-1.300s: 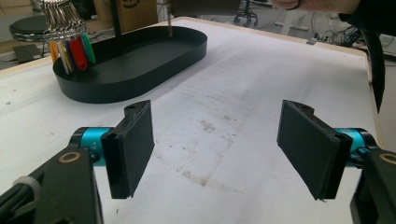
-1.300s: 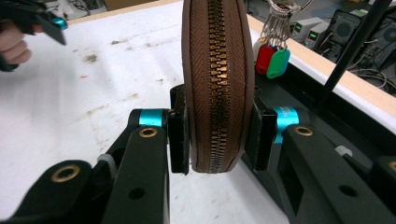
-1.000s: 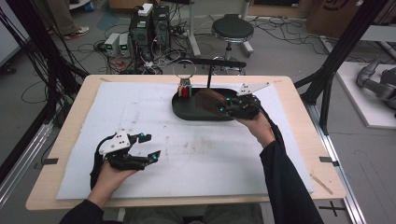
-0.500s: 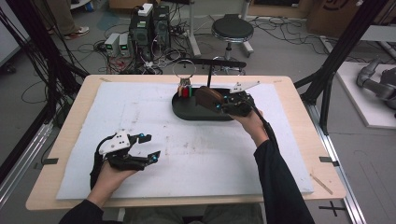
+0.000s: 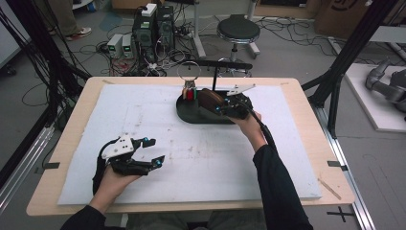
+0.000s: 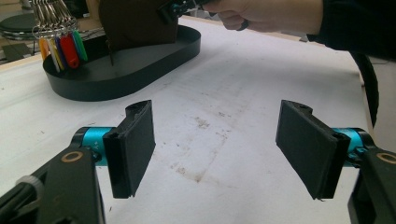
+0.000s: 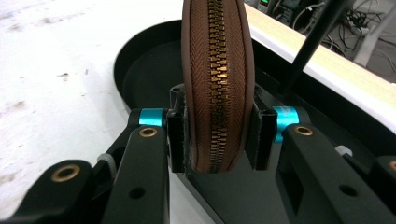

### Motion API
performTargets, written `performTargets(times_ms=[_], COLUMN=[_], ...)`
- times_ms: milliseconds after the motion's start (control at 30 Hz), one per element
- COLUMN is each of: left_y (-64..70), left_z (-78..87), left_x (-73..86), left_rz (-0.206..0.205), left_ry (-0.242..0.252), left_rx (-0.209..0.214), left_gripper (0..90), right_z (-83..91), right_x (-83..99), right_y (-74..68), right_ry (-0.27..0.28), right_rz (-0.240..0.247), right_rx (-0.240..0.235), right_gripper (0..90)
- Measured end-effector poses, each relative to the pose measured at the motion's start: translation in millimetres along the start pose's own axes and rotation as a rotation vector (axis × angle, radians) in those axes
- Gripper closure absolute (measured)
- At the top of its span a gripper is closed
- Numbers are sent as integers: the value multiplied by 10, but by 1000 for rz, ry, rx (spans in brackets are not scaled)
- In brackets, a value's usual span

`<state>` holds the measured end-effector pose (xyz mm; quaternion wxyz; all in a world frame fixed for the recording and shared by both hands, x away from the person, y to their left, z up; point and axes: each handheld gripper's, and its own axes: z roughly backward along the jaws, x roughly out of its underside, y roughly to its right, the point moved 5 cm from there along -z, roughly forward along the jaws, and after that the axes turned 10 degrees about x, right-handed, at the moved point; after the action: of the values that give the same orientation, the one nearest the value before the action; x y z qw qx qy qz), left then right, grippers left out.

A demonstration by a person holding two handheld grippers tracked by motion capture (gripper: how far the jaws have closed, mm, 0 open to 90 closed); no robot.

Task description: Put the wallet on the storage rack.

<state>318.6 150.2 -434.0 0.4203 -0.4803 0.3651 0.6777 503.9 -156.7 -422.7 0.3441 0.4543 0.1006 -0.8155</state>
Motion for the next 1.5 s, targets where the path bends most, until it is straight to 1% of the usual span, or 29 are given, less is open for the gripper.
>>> performTargets(times_ms=[100,200,267,333,400,433,467,500,533,567,700,800,867,933,1033,1100,1233,1267,1367,1400,1500], left_y=[2,0,-2,1,9,11,11,12,12,11,14,14,15,15,17,19,27,27,27,27,21], left_z=[2,6,10,10,9,10,13,14,15,15,9,8,8,9,9,4,-5,-7,-10,-9,0], left_x=[1,2,7,5,1,-1,-2,-2,-3,-4,-1,2,2,3,4,4,4,4,10,10,6], left_rz=[-3,-2,0,-2,2,0,-3,-4,-5,-5,-1,-3,-3,-2,-2,-3,-1,-2,1,1,-3], left_ry=[-2,1,-2,1,5,7,6,5,6,6,4,1,0,1,0,0,0,-1,-2,-1,-1], left_rx=[0,1,-1,0,1,1,-1,0,0,0,2,2,1,1,2,5,8,10,9,10,8], left_gripper=[281,281,281,281,281,281,281,281,281,281,281,281,281,281,281,281,281,281,281,281,281], right_z=[-47,-76,-88,-90,-93,-100,-109,-117,-122,-128,-140,-148,-148,-151,-152,-151,-148,-147,-133,-115,-63], right_x=[28,50,56,68,78,93,122,139,160,177,221,221,223,231,250,264,283,285,283,280,264], right_y=[9,17,33,42,72,86,91,101,104,113,109,113,117,124,132,144,172,181,204,217,252], right_ry=[-9,-20,-15,-18,-23,-36,-64,-76,-86,-82,-71,-65,-67,-69,-85,-96,-109,-107,-105,-102,-88], right_rz=[-8,-11,-14,-32,-27,-21,-17,-11,-16,-14,-34,-26,-26,-38,-40,-39,-70,-68,-75,-85,-111], right_rx=[13,15,18,15,27,32,44,49,52,57,51,49,47,47,48,70,84,87,105,116,129], right_gripper=[676,676,676,675,675,675,675,675,675,675,674,671,667,661,645,619,580,567,481,438,376])
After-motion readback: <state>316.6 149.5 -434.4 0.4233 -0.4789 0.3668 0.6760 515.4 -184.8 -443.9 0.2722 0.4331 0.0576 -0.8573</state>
